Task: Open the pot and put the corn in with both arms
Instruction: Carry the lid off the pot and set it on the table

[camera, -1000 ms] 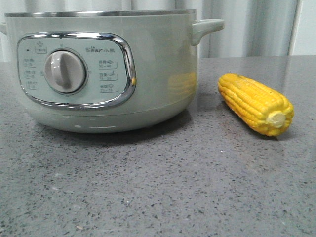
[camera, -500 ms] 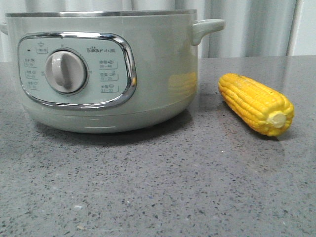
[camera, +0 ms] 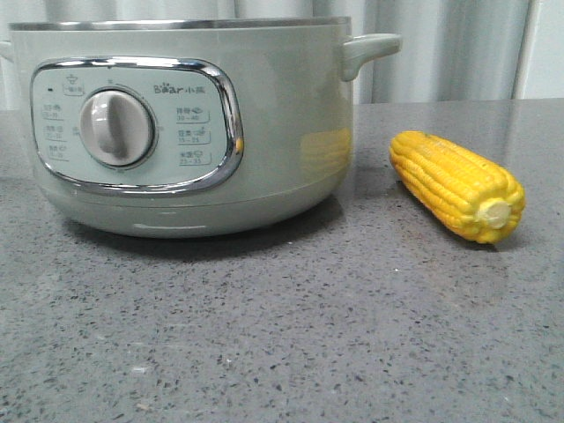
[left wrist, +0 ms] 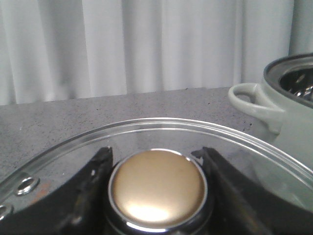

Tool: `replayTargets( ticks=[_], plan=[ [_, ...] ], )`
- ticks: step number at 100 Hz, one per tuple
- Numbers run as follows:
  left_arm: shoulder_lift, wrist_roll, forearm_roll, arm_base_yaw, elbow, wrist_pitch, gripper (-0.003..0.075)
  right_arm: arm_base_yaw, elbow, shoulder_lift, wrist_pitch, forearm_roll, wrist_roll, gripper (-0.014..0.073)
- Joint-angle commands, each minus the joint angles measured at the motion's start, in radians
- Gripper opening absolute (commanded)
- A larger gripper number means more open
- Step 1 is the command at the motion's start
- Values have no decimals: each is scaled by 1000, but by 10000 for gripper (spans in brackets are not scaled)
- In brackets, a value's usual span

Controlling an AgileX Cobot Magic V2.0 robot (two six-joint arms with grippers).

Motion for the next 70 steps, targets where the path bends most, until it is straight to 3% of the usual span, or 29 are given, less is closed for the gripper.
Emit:
replayTargets(
  ticks=[1,21,40,70],
  plan=[
    [18,0,-2,2,-19,-181,-20,-1,-28,14,-82,-1,-4,-74],
    [129,-8,-2,0,1,-193,-20,-1,-28,14,-82,-1,-4,-74],
    [245,-8,-2,0,1,-299,-20,-1,-28,14,-82,-1,-4,-74],
    [379,-115,10,-1,1,-348,-20,-1,-28,14,-82,-1,-4,-74]
  ],
)
